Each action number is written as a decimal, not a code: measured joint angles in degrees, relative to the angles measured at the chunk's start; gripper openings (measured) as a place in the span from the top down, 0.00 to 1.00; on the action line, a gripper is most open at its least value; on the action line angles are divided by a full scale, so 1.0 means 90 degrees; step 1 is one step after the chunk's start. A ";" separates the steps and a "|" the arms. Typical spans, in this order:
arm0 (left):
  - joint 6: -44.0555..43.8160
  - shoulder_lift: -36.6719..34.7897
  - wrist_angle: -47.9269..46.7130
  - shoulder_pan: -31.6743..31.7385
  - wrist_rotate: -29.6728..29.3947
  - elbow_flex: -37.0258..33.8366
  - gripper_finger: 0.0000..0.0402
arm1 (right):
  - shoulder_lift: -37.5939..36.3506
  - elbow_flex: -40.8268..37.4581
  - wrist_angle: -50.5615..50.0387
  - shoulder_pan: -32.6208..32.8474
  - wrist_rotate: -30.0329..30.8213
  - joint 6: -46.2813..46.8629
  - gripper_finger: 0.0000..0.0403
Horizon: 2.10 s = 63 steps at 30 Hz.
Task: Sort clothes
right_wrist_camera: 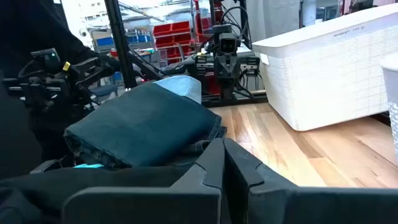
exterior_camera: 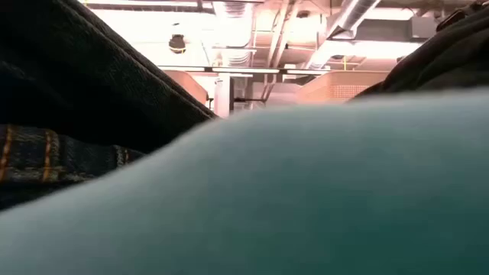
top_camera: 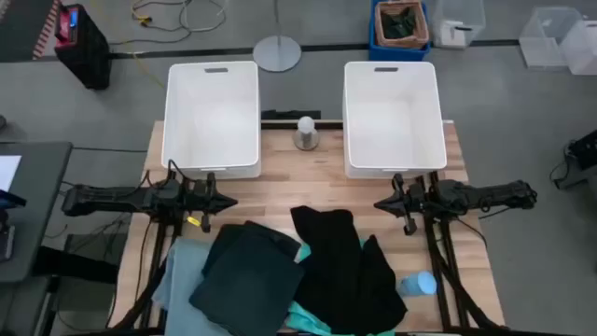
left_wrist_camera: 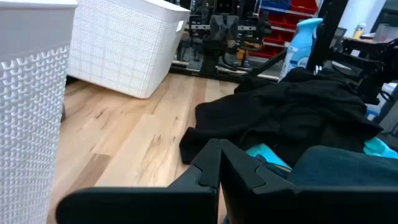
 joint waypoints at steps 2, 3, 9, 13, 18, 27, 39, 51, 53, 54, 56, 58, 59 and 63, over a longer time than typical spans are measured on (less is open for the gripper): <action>0.0000 0.0000 0.0000 -0.0002 -0.0002 -0.0001 1.00 | 0.0001 0.0000 0.0000 -0.0002 0.0000 0.0000 0.94; 0.0001 0.0000 0.0001 -0.0001 -0.0002 -0.0002 1.00 | 0.0000 0.0000 -0.0001 -0.0001 0.0000 0.0000 0.94; 0.0002 0.0000 0.0000 0.0000 -0.0002 0.0000 1.00 | 0.0002 0.0000 0.0000 0.0000 0.0000 0.0000 0.94; 0.0001 0.0001 0.0002 -0.0002 0.0000 0.0000 1.00 | 0.0001 0.0000 0.0000 -0.0001 0.0000 0.0000 0.94; 0.0000 0.0000 0.0000 -0.0002 0.0000 0.0000 1.00 | 0.0002 0.0000 0.0000 0.0000 0.0000 0.0000 0.94; 0.0000 0.0002 0.0000 -0.0002 -0.0002 0.0000 1.00 | 0.0002 0.0000 0.0000 0.0000 0.0000 0.0000 0.94; 0.0000 0.0000 0.0002 -0.0002 -0.0002 0.0000 1.00 | 0.0001 0.0000 -0.0001 0.0000 0.0000 0.0000 0.94; 0.0003 0.0002 0.0009 0.0000 -0.0002 -0.0001 1.00 | 0.0000 0.0000 0.0000 0.0000 0.0000 0.0000 0.94; 0.0000 0.0002 0.0063 -0.0002 -0.0010 0.0000 1.00 | 0.0001 0.0000 -0.0002 -0.0001 0.0000 -0.0001 0.94; -0.0029 0.0002 0.0091 -0.0002 -0.0026 0.0000 1.00 | 0.0001 0.0000 0.0000 0.0000 0.0000 0.0000 0.94; -0.0356 -0.0005 0.0271 -0.0002 -0.0028 0.0000 1.00 | 0.0002 0.0000 -0.0002 0.0000 0.0000 0.0000 0.94; -0.1085 -0.0007 0.0623 -0.0002 -0.0029 -0.0001 1.00 | 0.0001 0.0000 -0.0001 -0.0001 0.0000 0.0000 0.94; -0.1588 -0.0007 0.0819 -0.0002 -0.0044 -0.0001 1.00 | 0.0001 0.0000 -0.0001 -0.0001 0.0000 -0.0001 0.94; -0.3939 -0.0010 0.1411 0.0000 -0.0530 -0.0002 1.00 | 0.0002 0.0000 -0.0002 -0.0002 0.0000 0.0000 0.94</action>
